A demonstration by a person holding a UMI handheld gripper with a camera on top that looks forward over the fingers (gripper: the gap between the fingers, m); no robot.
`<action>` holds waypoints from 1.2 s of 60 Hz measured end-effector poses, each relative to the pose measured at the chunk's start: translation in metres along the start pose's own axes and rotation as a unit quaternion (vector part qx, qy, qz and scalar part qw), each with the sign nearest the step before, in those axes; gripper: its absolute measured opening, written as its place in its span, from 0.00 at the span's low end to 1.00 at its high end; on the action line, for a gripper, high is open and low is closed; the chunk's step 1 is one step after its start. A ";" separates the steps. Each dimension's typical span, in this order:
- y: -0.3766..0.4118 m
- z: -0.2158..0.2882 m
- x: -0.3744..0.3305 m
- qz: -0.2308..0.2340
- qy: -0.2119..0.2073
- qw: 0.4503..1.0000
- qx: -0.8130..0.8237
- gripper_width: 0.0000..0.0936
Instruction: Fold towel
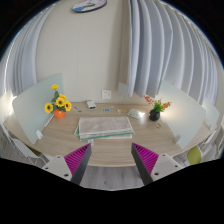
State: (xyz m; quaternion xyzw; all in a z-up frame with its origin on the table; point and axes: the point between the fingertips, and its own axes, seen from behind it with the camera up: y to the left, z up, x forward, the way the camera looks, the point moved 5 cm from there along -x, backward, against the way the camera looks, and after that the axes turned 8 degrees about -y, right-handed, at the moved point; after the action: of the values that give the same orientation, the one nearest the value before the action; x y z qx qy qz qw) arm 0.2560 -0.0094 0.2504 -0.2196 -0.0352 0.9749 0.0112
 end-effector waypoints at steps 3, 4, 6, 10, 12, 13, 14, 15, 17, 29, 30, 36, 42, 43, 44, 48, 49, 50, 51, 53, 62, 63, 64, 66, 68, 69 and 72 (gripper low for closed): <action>0.026 -0.001 0.014 0.007 0.001 1.000 0.002 0.91; 0.035 0.003 0.018 0.011 0.006 1.000 0.003 0.91; 0.052 0.000 0.026 0.016 0.001 1.000 0.003 0.91; 0.082 0.005 0.044 0.024 0.002 1.000 -0.002 0.91; 0.095 0.005 0.053 0.025 0.000 1.000 -0.005 0.91; 0.102 0.005 0.058 0.025 0.000 1.000 -0.006 0.91; 0.109 0.001 0.064 0.024 -0.004 1.000 -0.008 0.91; 0.115 0.004 0.068 0.025 0.001 1.000 -0.008 0.91; 0.128 0.004 0.079 0.026 0.000 1.000 -0.009 0.91; 0.184 0.001 0.162 0.017 -0.021 0.999 -0.028 0.91; 0.187 0.000 0.169 0.015 -0.021 0.999 -0.032 0.91; 0.204 -0.012 0.217 0.017 -0.022 0.999 -0.046 0.91; 0.211 -0.032 0.269 0.013 -0.005 0.998 -0.054 0.91; 0.211 -0.035 0.277 0.012 -0.002 0.998 -0.056 0.90; 0.212 -0.038 0.285 0.011 0.000 0.998 -0.057 0.90; 0.212 -0.048 0.314 0.007 0.008 0.998 -0.062 0.90; 0.212 -0.050 0.321 0.007 0.010 0.998 -0.064 0.90; 0.211 -0.053 0.327 0.007 0.012 0.998 -0.067 0.90; 0.211 -0.055 0.332 0.006 0.015 0.998 -0.068 0.90; 0.209 -0.060 0.342 0.002 0.021 0.997 -0.071 0.88; 0.205 -0.067 0.361 -0.007 0.033 0.997 -0.074 0.23; 0.202 -0.068 0.361 -0.016 0.034 0.996 -0.082 0.13; 0.201 -0.067 0.361 -0.022 0.035 0.995 -0.089 0.09; 0.203 -0.068 0.359 -0.025 0.043 0.994 -0.098 0.07; 0.206 -0.066 0.357 -0.026 0.051 0.994 -0.095 0.05; 0.208 -0.065 0.355 -0.024 0.056 0.994 -0.087 0.05; 0.217 -0.060 0.346 -0.005 0.066 0.997 -0.048 0.05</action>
State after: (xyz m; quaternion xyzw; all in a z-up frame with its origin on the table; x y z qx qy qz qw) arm -0.0324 -0.2090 0.0320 -0.2838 -0.0820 0.9553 0.0080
